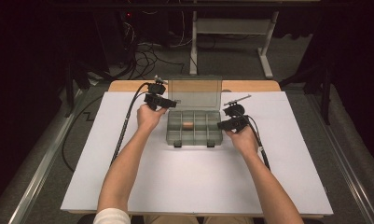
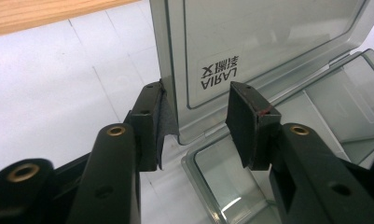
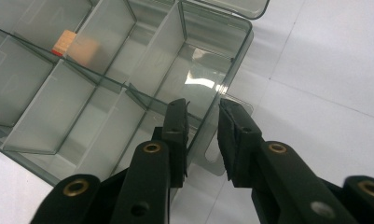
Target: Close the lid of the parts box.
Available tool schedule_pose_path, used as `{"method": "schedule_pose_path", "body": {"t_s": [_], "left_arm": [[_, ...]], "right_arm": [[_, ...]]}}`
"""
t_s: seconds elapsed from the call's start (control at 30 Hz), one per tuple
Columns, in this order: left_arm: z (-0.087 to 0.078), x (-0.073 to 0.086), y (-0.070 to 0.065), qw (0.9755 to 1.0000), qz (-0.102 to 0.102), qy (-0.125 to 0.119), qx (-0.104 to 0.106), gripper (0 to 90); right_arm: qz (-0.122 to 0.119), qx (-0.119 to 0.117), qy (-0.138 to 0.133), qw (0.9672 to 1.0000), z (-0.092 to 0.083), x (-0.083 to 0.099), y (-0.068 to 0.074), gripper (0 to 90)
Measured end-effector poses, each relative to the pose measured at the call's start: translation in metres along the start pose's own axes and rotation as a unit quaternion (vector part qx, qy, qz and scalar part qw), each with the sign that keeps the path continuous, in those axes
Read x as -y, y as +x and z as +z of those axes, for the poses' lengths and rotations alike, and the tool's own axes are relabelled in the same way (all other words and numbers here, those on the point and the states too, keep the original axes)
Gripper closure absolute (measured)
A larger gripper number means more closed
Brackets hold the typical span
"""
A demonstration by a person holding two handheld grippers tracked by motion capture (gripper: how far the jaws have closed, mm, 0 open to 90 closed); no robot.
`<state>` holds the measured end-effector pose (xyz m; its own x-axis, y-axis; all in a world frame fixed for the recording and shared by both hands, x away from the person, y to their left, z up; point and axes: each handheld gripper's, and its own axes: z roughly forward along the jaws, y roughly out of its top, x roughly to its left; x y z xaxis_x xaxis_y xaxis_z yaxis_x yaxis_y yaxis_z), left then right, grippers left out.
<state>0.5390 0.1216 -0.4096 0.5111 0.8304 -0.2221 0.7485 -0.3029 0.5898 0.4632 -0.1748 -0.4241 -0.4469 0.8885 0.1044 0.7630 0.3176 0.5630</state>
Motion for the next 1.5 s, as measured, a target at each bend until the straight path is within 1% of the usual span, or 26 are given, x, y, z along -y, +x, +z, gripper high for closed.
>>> {"method": "schedule_pose_path", "body": {"t_s": [0.33,0.53,0.67,0.87,0.93,1.03,1.1,1.23,1.4,1.5], "left_arm": [[-0.006,0.004,-0.004,0.9999,0.013,0.0,-0.011,61.7],[-0.009,0.008,-0.005,0.9999,0.011,-0.009,-0.008,63.4],[-0.01,0.01,-0.004,0.9999,0.008,-0.01,-0.005,65.2],[-0.012,0.011,-0.005,0.9999,0.008,-0.01,-0.005,66.6],[-0.013,0.012,-0.005,0.9999,0.009,-0.009,-0.003,67.0],[-0.014,0.014,-0.005,0.9999,0.004,-0.015,-0.001,67.3],[-0.014,0.015,-0.004,0.9999,0.005,-0.013,0.002,67.9],[-0.015,0.018,-0.003,0.9998,0.001,-0.016,0.009,68.6],[-0.017,0.019,-0.004,0.9999,0.003,-0.014,0.009,69.0],[-0.019,0.019,-0.005,0.9998,-0.003,-0.015,0.011,69.4]], "right_arm": [[-0.004,0.0,-0.002,1.0,0.0,0.0,0.0,73.3],[-0.006,0.0,-0.003,1.0,0.0,0.001,0.0,73.4],[-0.006,0.001,-0.003,1.0,0.0,0.001,0.0,73.4],[-0.005,0.003,-0.004,1.0,0.0,0.001,0.001,73.4],[-0.005,0.003,-0.005,1.0,0.0,0.001,0.001,73.4],[-0.003,0.004,-0.007,1.0,0.0,0.002,0.002,73.4],[-0.004,0.005,-0.006,1.0,0.0,0.002,0.002,73.4],[-0.006,0.005,-0.007,0.9999,0.0,0.002,0.002,73.5],[-0.004,0.005,-0.007,1.0,0.0,0.002,0.002,73.4],[-0.004,0.006,-0.007,1.0,0.0,0.002,0.002,73.5]]}}
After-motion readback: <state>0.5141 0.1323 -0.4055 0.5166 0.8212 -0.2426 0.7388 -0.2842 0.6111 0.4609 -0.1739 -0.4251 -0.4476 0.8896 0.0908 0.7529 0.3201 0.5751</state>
